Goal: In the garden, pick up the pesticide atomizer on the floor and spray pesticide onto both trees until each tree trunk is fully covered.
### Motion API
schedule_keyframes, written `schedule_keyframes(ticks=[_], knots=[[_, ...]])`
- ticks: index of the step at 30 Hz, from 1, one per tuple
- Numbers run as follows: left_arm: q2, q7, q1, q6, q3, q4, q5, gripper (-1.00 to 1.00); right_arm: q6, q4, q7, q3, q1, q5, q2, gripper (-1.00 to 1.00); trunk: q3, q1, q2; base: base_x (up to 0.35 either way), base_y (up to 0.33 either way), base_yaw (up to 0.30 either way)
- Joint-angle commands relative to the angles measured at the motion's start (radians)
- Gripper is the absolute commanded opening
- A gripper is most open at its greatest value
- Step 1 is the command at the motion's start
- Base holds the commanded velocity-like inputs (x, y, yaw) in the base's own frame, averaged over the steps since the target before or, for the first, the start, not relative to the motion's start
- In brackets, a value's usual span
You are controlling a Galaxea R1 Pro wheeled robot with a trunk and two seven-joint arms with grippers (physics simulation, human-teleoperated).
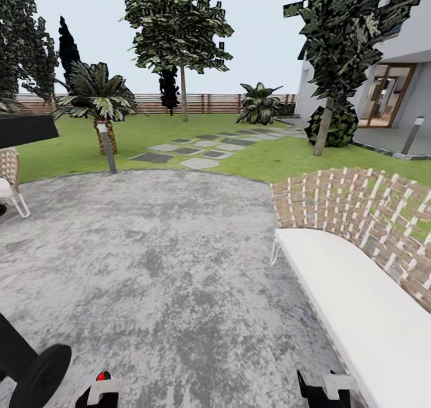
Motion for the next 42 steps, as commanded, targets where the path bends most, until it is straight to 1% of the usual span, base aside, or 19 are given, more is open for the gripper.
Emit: schedule_keyframes(ticks=[1, 24, 31, 42], knots=[[0.0, 0.0, 0.0, 0.0, 0.0, 0.0, 0.0, -1.0, 0.0, 0.0, 0.0, 0.0, 0.0, 0.0, 0.0, 1.0, 0.0, 0.0, 0.0, 0.339, 0.0, 0.024], [0.0, 0.0, 0.0, 0.0, 0.0, 0.0, 0.0, -1.0, 0.0, 0.0, 0.0, 0.0, 0.0, 0.0, 0.0, 1.0, 0.0, 0.0, 0.0, 0.339, 0.0, 0.002], [0.0, 0.0, 0.0, 0.0, 0.0, 0.0, 0.0, -1.0, 0.0, 0.0, 0.0, 0.0, 0.0, 0.0, 0.0, 1.0, 0.0, 0.0, 0.0, 0.339, 0.0, 0.111], [0.0, 0.0, 0.0, 0.0, 0.0, 0.0, 0.0, -1.0, 0.0, -0.001, 0.0, 0.0, 0.0, -0.001, 0.0, 1.0, 0.0, 0.0, 0.0, 0.339, 0.0, 0.018]])
